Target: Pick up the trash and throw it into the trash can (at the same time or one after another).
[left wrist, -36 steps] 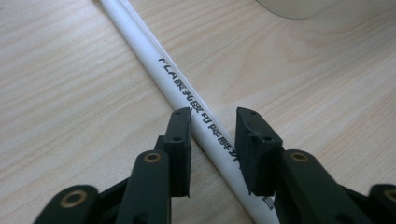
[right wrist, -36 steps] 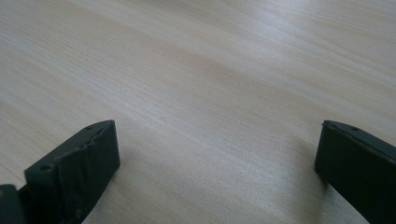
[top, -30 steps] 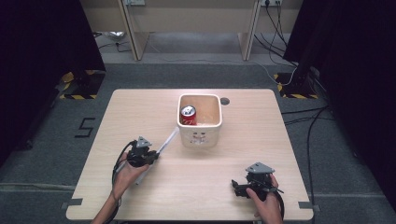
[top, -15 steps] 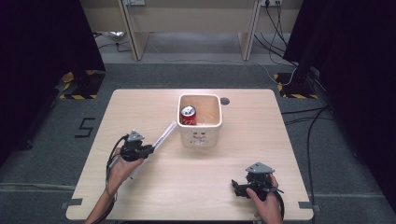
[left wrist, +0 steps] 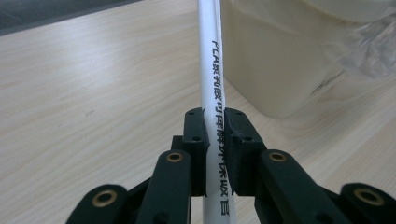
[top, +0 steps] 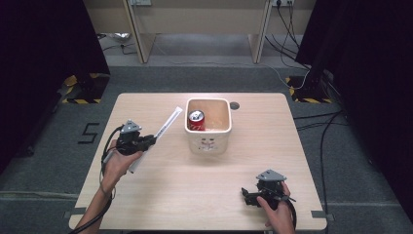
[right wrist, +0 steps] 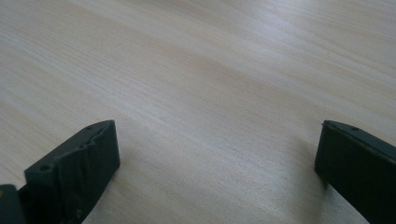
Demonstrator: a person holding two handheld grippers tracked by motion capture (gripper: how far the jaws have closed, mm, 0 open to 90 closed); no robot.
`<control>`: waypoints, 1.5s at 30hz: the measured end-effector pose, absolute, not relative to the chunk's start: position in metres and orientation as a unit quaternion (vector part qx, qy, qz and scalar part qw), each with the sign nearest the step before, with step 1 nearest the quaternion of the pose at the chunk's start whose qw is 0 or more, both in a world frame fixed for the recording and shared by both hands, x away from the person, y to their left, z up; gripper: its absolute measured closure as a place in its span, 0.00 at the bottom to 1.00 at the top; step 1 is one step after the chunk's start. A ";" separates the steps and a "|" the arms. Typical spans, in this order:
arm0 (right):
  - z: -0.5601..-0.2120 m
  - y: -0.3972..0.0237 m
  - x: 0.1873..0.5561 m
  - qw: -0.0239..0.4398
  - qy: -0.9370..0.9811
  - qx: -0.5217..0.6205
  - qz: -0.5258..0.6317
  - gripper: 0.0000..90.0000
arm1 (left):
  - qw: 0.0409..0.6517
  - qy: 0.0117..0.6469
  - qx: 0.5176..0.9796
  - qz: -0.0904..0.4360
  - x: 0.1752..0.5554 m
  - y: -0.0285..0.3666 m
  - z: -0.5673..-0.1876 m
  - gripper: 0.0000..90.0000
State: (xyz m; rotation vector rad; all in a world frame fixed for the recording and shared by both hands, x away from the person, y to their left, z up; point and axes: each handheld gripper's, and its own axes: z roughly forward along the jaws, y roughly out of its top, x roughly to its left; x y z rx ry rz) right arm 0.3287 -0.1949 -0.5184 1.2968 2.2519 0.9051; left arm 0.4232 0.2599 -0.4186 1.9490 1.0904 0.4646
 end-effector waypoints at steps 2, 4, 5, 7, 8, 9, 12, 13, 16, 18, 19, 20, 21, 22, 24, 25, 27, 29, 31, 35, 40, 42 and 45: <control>-0.518 -0.195 0.329 0.194 0.803 0.462 0.323 0.00 | 0.421 0.433 0.775 0.188 0.424 0.262 -0.412 0.88; -0.518 -0.195 0.329 0.193 0.803 0.463 0.323 0.00 | 0.431 0.433 0.769 0.187 0.427 0.264 -0.404 0.88; -0.518 -0.195 0.329 0.193 0.803 0.463 0.323 0.00 | 0.434 0.432 0.768 0.188 0.427 0.264 -0.401 0.88; -0.518 -0.195 0.329 0.194 0.803 0.462 0.323 0.00 | 0.440 0.429 0.766 0.191 0.429 0.264 -0.393 0.88; -0.518 -0.195 0.329 0.194 0.803 0.462 0.323 0.00 | 0.443 0.427 0.765 0.193 0.430 0.263 -0.389 0.88; -0.518 -0.195 0.329 0.194 0.803 0.462 0.323 0.00 | 0.447 0.424 0.764 0.193 0.430 0.262 -0.385 0.88; -0.518 -0.195 0.329 0.194 0.803 0.462 0.323 0.00 | 0.453 0.415 0.764 0.197 0.433 0.255 -0.374 0.88; -0.518 -0.195 0.329 0.194 0.803 0.462 0.323 0.00 | 0.454 0.412 0.765 0.197 0.434 0.253 -0.371 0.88; -0.518 -0.195 0.329 0.193 0.803 0.463 0.323 0.00 | 0.458 0.404 0.767 0.197 0.437 0.243 -0.364 0.88; -0.518 -0.195 0.329 0.194 0.803 0.461 0.323 0.00 | 0.462 0.398 0.769 0.193 0.439 0.237 -0.361 0.88; -0.518 -0.195 0.329 0.193 0.803 0.462 0.323 0.00 | 0.462 0.396 0.770 0.193 0.440 0.233 -0.359 0.88; -0.518 -0.195 0.329 0.194 0.803 0.462 0.323 0.00 | 0.462 0.393 0.772 0.192 0.441 0.230 -0.358 0.88; -0.518 -0.195 0.329 0.194 0.803 0.462 0.323 0.00 | 0.463 0.390 0.773 0.191 0.442 0.227 -0.356 0.88; -0.518 -0.195 0.329 0.195 0.803 0.461 0.323 0.00 | 0.463 0.387 0.774 0.189 0.443 0.224 -0.354 0.88; -0.519 -0.195 0.329 0.195 0.803 0.461 0.324 0.00 | 0.464 0.383 0.776 0.190 0.445 0.218 -0.350 0.88; -0.519 -0.195 0.329 0.195 0.803 0.462 0.324 0.00 | 0.463 0.381 0.777 0.190 0.445 0.216 -0.349 0.88; -0.519 -0.195 0.329 0.194 0.803 0.462 0.324 0.00 | 0.465 0.377 0.778 0.190 0.446 0.211 -0.345 0.88; -0.518 -0.195 0.329 0.193 0.802 0.463 0.324 0.00 | 0.468 0.375 0.777 0.190 0.448 0.208 -0.341 0.88; -0.518 -0.195 0.329 0.195 0.803 0.462 0.324 0.00 | 0.471 0.374 0.776 0.190 0.450 0.205 -0.338 0.88; -0.519 -0.195 0.329 0.195 0.803 0.461 0.323 0.00 | 0.476 0.370 0.776 0.186 0.454 0.196 -0.333 0.88; -0.518 -0.195 0.329 0.194 0.803 0.462 0.323 0.00 | 0.478 0.363 0.779 0.183 0.460 0.182 -0.329 0.88; -0.518 -0.195 0.329 0.194 0.803 0.462 0.323 0.00 | 0.479 0.360 0.780 0.181 0.463 0.175 -0.328 0.88; -0.518 -0.195 0.329 0.194 0.803 0.462 0.323 0.00 | 0.478 0.355 0.784 0.180 0.467 0.164 -0.327 0.88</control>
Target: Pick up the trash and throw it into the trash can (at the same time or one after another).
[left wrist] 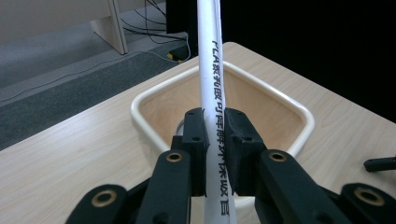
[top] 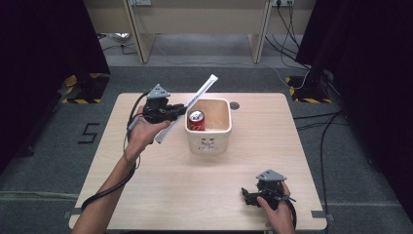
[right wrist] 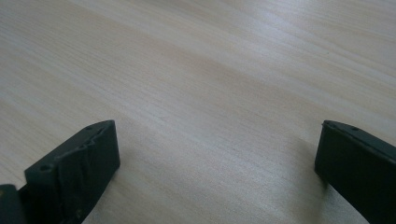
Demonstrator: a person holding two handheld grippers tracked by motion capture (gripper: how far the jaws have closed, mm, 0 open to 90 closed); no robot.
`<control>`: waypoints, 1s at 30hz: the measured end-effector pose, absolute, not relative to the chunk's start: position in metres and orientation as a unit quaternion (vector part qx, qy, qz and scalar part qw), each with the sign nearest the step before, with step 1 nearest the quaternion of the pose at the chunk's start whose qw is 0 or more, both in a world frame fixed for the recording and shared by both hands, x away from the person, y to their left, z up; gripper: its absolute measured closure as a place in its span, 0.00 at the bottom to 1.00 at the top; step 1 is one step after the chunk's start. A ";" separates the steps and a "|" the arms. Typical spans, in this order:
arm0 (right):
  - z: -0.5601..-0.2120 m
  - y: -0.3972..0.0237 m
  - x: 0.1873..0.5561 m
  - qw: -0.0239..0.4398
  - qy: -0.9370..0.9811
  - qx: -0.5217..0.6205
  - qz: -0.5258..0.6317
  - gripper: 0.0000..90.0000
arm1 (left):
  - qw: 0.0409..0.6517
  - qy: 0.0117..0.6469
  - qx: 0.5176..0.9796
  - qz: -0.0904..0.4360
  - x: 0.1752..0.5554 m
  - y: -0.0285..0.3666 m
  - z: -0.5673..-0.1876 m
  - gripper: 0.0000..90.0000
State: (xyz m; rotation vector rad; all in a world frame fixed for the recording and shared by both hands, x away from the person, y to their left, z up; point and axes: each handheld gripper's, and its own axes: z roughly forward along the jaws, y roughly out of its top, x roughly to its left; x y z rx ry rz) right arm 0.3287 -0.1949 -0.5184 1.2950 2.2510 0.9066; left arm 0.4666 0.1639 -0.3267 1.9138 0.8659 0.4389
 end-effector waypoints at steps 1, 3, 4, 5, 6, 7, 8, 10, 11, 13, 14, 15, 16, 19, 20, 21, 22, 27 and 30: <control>-0.518 -0.195 0.329 0.194 0.803 0.462 0.323 0.00 | 0.477 0.353 0.785 0.180 0.468 0.160 -0.326 0.88; -0.518 -0.195 0.329 0.194 0.804 0.461 0.323 0.00 | 0.476 0.349 0.787 0.178 0.470 0.153 -0.325 0.88; -0.518 -0.195 0.329 0.194 0.804 0.460 0.323 0.00 | 0.476 0.348 0.788 0.178 0.470 0.150 -0.325 0.88; -0.518 -0.195 0.329 0.194 0.804 0.460 0.323 0.00 | 0.477 0.347 0.788 0.177 0.472 0.147 -0.324 0.88; -0.518 -0.195 0.329 0.194 0.804 0.460 0.323 0.00 | 0.477 0.346 0.789 0.176 0.472 0.145 -0.324 0.88; -0.518 -0.195 0.329 0.194 0.804 0.460 0.323 0.00 | 0.477 0.345 0.789 0.176 0.473 0.142 -0.323 0.88; -0.518 -0.195 0.329 0.194 0.804 0.460 0.323 0.00 | 0.478 0.345 0.789 0.175 0.475 0.140 -0.323 0.88; -0.518 -0.195 0.329 0.193 0.804 0.461 0.323 0.00 | 0.479 0.346 0.788 0.173 0.477 0.135 -0.323 0.88; -0.518 -0.195 0.329 0.193 0.804 0.461 0.323 0.00 | 0.479 0.345 0.789 0.172 0.479 0.132 -0.322 0.88; -0.518 -0.195 0.328 0.193 0.804 0.460 0.322 0.00 | 0.483 0.345 0.787 0.168 0.482 0.128 -0.322 0.88; -0.518 -0.195 0.328 0.193 0.804 0.460 0.323 0.00 | 0.484 0.345 0.787 0.166 0.484 0.126 -0.322 0.88; -0.518 -0.195 0.329 0.193 0.804 0.460 0.323 0.00 | 0.482 0.345 0.788 0.166 0.486 0.124 -0.321 0.88; -0.518 -0.195 0.329 0.193 0.805 0.459 0.323 0.00 | 0.481 0.346 0.788 0.166 0.487 0.122 -0.321 0.88; -0.518 -0.195 0.329 0.193 0.805 0.459 0.323 0.00 | 0.480 0.343 0.790 0.167 0.491 0.114 -0.321 0.88; -0.518 -0.195 0.329 0.193 0.805 0.459 0.323 0.00 | 0.481 0.343 0.790 0.168 0.492 0.112 -0.321 0.88; -0.518 -0.195 0.328 0.193 0.805 0.459 0.323 0.00 | 0.481 0.343 0.789 0.169 0.493 0.109 -0.321 0.88; -0.518 -0.195 0.328 0.193 0.805 0.459 0.323 0.00 | 0.481 0.343 0.789 0.169 0.494 0.107 -0.321 0.88; -0.518 -0.195 0.329 0.193 0.805 0.459 0.324 0.00 | 0.477 0.342 0.792 0.169 0.501 0.097 -0.321 0.88; -0.518 -0.194 0.328 0.192 0.804 0.460 0.324 0.00 | 0.476 0.342 0.792 0.169 0.505 0.091 -0.322 0.88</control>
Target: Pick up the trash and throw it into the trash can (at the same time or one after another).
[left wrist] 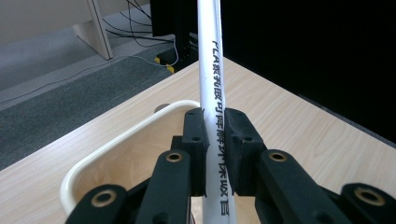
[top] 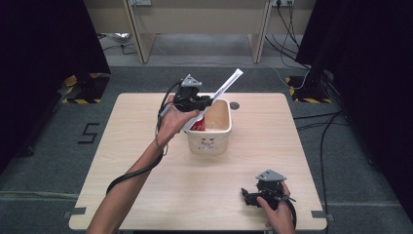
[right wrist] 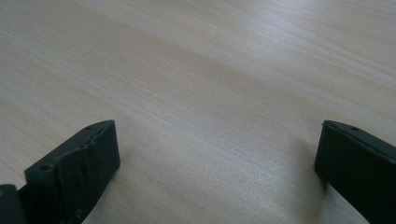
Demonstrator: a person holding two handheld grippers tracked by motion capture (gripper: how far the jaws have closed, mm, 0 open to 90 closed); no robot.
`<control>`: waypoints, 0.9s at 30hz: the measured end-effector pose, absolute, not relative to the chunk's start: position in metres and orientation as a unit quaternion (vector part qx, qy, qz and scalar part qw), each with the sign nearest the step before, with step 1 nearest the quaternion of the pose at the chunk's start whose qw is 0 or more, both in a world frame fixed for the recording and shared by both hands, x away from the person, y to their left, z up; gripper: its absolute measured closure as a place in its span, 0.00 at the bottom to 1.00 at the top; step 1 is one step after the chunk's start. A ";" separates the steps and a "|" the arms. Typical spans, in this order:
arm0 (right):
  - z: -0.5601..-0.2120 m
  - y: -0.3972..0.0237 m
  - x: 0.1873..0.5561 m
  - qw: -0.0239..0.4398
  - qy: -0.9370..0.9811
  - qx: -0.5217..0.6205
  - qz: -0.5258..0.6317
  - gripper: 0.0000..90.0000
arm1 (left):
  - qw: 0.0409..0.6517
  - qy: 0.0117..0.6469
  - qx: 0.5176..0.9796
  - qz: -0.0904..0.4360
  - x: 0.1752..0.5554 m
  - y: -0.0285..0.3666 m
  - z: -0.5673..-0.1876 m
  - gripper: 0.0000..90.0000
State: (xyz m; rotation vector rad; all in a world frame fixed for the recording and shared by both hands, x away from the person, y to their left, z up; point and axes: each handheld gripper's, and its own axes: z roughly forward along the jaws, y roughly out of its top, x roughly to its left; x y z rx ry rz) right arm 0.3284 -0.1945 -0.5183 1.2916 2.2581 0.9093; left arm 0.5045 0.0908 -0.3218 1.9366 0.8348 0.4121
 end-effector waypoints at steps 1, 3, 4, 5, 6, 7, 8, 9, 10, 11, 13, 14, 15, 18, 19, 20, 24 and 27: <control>-0.518 -0.194 0.328 0.192 0.804 0.460 0.324 0.00 | 0.477 0.340 0.793 0.168 0.506 0.089 -0.322 0.88; -0.518 -0.194 0.328 0.191 0.804 0.460 0.324 0.00 | 0.478 0.339 0.793 0.167 0.508 0.084 -0.322 0.88; -0.518 -0.194 0.328 0.192 0.805 0.460 0.324 0.00 | 0.478 0.339 0.793 0.166 0.509 0.082 -0.322 0.88; -0.518 -0.195 0.328 0.192 0.805 0.459 0.323 0.00 | 0.479 0.338 0.793 0.166 0.510 0.079 -0.323 0.88; -0.518 -0.195 0.328 0.192 0.805 0.459 0.324 0.00 | 0.478 0.337 0.794 0.166 0.511 0.078 -0.323 0.88; -0.518 -0.195 0.328 0.192 0.805 0.459 0.324 0.00 | 0.478 0.337 0.794 0.165 0.513 0.076 -0.323 0.88; -0.518 -0.195 0.329 0.193 0.805 0.459 0.324 0.00 | 0.480 0.338 0.792 0.165 0.514 0.074 -0.324 0.88; -0.518 -0.195 0.328 0.192 0.805 0.458 0.324 0.00 | 0.480 0.338 0.793 0.163 0.515 0.072 -0.325 0.88; -0.518 -0.195 0.328 0.192 0.805 0.458 0.324 0.00 | 0.480 0.338 0.793 0.161 0.516 0.070 -0.326 0.88; -0.518 -0.195 0.328 0.193 0.805 0.458 0.324 0.00 | 0.480 0.339 0.793 0.160 0.517 0.069 -0.327 0.88; -0.518 -0.195 0.328 0.193 0.805 0.458 0.323 0.00 | 0.480 0.340 0.793 0.159 0.520 0.065 -0.329 0.88; -0.518 -0.195 0.329 0.193 0.806 0.457 0.323 0.00 | 0.480 0.340 0.793 0.160 0.520 0.064 -0.330 0.88; -0.518 -0.194 0.328 0.192 0.805 0.458 0.324 0.00 | 0.481 0.340 0.793 0.159 0.521 0.063 -0.331 0.88; -0.518 -0.195 0.328 0.192 0.806 0.456 0.324 0.00 | 0.481 0.340 0.793 0.157 0.523 0.060 -0.334 0.88; -0.518 -0.194 0.328 0.192 0.806 0.456 0.324 0.00 | 0.480 0.341 0.793 0.158 0.524 0.059 -0.334 0.88; -0.518 -0.194 0.328 0.191 0.806 0.457 0.324 0.00 | 0.481 0.341 0.792 0.159 0.525 0.058 -0.335 0.88; -0.518 -0.194 0.328 0.190 0.806 0.458 0.324 0.00 | 0.483 0.343 0.790 0.160 0.527 0.056 -0.336 0.88; -0.518 -0.194 0.328 0.189 0.806 0.457 0.325 0.00 | 0.482 0.345 0.789 0.160 0.529 0.054 -0.337 0.88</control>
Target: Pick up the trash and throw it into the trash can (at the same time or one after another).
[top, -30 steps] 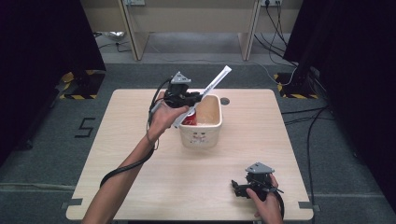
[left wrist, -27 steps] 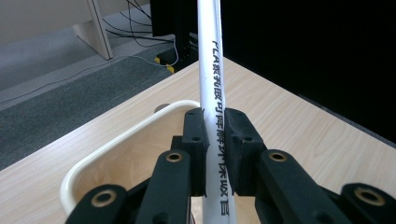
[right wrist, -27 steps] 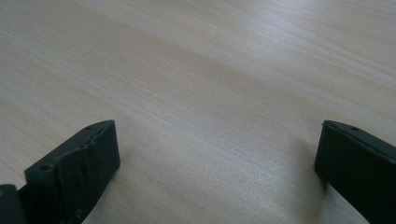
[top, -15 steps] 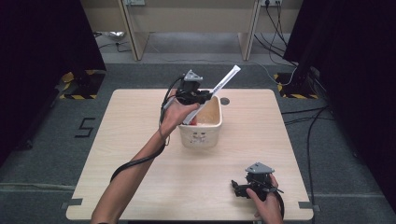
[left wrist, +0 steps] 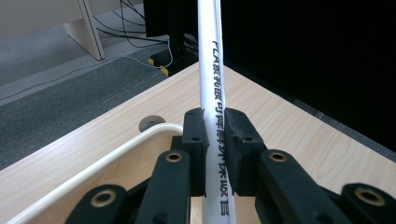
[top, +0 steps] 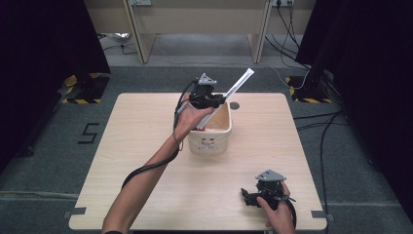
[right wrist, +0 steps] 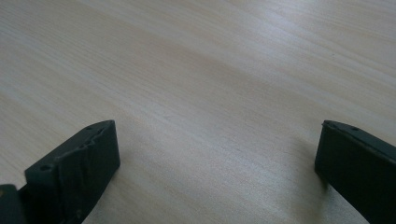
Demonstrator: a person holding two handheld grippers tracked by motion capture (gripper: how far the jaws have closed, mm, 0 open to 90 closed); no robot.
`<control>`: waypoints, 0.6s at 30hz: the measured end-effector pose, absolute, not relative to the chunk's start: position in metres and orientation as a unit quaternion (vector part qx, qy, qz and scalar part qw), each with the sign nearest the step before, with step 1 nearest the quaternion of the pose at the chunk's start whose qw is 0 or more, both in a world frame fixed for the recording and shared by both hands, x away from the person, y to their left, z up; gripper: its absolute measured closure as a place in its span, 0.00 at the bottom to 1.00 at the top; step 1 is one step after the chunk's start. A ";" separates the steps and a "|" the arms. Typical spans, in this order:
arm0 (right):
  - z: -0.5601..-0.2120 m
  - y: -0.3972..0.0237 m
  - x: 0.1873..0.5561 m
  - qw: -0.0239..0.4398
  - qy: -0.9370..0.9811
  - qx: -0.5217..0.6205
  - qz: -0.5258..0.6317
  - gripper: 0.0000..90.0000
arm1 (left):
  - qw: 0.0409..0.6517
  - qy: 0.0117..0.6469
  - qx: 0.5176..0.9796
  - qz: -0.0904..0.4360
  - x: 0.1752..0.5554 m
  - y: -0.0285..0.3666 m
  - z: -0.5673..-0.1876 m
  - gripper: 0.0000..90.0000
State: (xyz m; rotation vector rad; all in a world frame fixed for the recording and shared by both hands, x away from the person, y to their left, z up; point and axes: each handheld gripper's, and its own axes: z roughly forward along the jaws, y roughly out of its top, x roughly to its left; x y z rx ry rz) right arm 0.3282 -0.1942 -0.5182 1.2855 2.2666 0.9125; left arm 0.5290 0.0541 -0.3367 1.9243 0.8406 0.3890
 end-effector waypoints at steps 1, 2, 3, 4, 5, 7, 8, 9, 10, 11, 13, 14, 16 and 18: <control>-0.518 -0.194 0.328 0.190 0.806 0.457 0.324 0.00 | 0.482 0.345 0.789 0.160 0.530 0.054 -0.337 0.88; -0.518 -0.194 0.328 0.189 0.806 0.457 0.324 0.00 | 0.481 0.345 0.790 0.160 0.530 0.053 -0.337 0.88; -0.518 -0.194 0.328 0.190 0.806 0.456 0.325 0.00 | 0.480 0.345 0.790 0.159 0.531 0.052 -0.338 0.88; -0.518 -0.194 0.328 0.190 0.806 0.457 0.325 0.00 | 0.481 0.345 0.790 0.160 0.531 0.051 -0.338 0.87; -0.518 -0.194 0.328 0.189 0.806 0.457 0.325 0.00 | 0.481 0.345 0.789 0.160 0.532 0.050 -0.339 0.88; -0.518 -0.194 0.328 0.190 0.806 0.457 0.325 0.00 | 0.482 0.344 0.790 0.161 0.534 0.049 -0.341 0.87; -0.518 -0.194 0.328 0.189 0.806 0.457 0.325 0.00 | 0.481 0.345 0.790 0.161 0.535 0.048 -0.342 0.87; -0.518 -0.194 0.328 0.189 0.806 0.457 0.325 0.00 | 0.478 0.346 0.791 0.161 0.536 0.048 -0.342 0.87; -0.518 -0.194 0.328 0.190 0.806 0.456 0.325 0.00 | 0.479 0.347 0.790 0.161 0.537 0.048 -0.343 0.87; -0.518 -0.194 0.328 0.190 0.806 0.456 0.325 0.00 | 0.478 0.348 0.790 0.161 0.537 0.048 -0.344 0.87; -0.518 -0.194 0.328 0.190 0.807 0.455 0.324 0.00 | 0.477 0.348 0.791 0.162 0.538 0.047 -0.345 0.87; -0.518 -0.194 0.328 0.189 0.807 0.455 0.324 0.00 | 0.476 0.348 0.791 0.162 0.538 0.047 -0.346 0.87; -0.518 -0.194 0.328 0.190 0.807 0.455 0.324 0.00 | 0.473 0.349 0.792 0.164 0.539 0.046 -0.347 0.87; -0.518 -0.194 0.328 0.190 0.807 0.455 0.324 0.00 | 0.472 0.351 0.792 0.163 0.540 0.046 -0.348 0.87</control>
